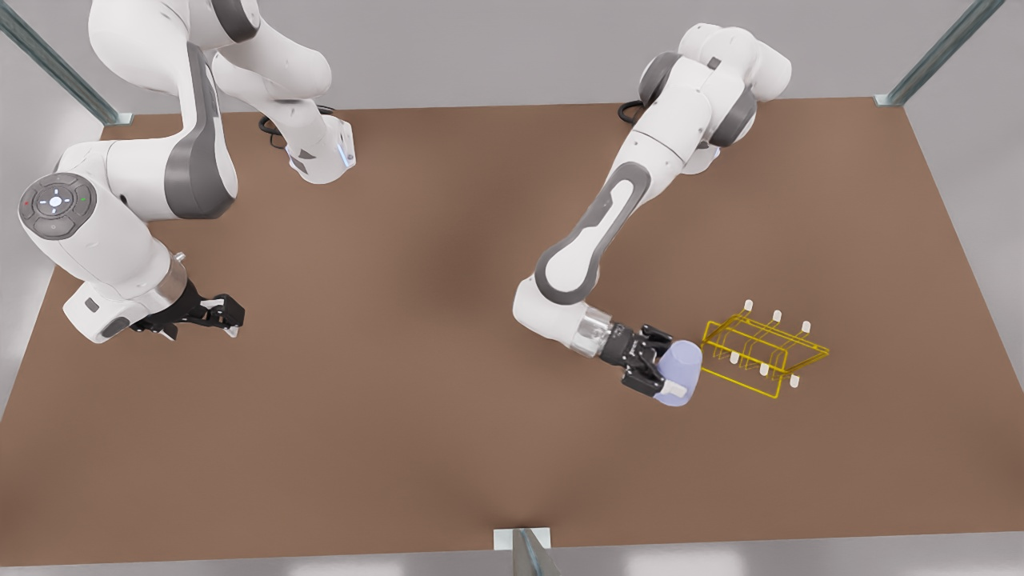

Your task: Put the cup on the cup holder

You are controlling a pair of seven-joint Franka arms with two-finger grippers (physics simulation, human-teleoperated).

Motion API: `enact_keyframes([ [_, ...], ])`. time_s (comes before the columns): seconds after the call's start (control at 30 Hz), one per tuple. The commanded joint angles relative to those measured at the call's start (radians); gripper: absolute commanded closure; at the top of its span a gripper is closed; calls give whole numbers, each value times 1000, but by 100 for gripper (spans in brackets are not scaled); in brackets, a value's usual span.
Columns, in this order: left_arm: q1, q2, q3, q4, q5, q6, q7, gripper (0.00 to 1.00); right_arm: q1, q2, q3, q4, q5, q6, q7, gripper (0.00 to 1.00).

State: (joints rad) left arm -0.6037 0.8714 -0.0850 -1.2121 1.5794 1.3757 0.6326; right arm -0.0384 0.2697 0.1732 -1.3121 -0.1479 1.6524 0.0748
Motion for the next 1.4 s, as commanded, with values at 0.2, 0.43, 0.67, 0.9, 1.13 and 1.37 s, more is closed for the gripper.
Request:
enact_keyframes([
  [0.2,45,31,1,-21,36,-152,799,24,0,-1,0,1,1,0,0,0],
  [0.43,125,67,-1,-43,24,-135,747,24,0,-1,0,1,1,0,0,0],
  [0.67,165,40,-2,-106,-102,-124,654,24,0,-1,0,1,1,0,0,0],
  [0.9,145,-19,-5,-192,-159,-167,576,23,2,-1,0,1,1,0,0,0],
  [1.13,151,-25,-4,-241,-171,-150,463,23,2,-1,0,-1,1,0,0,0],
  [1.37,151,-15,-4,-277,-233,-124,340,23,6,-1,0,-1,1,0,0,0],
])
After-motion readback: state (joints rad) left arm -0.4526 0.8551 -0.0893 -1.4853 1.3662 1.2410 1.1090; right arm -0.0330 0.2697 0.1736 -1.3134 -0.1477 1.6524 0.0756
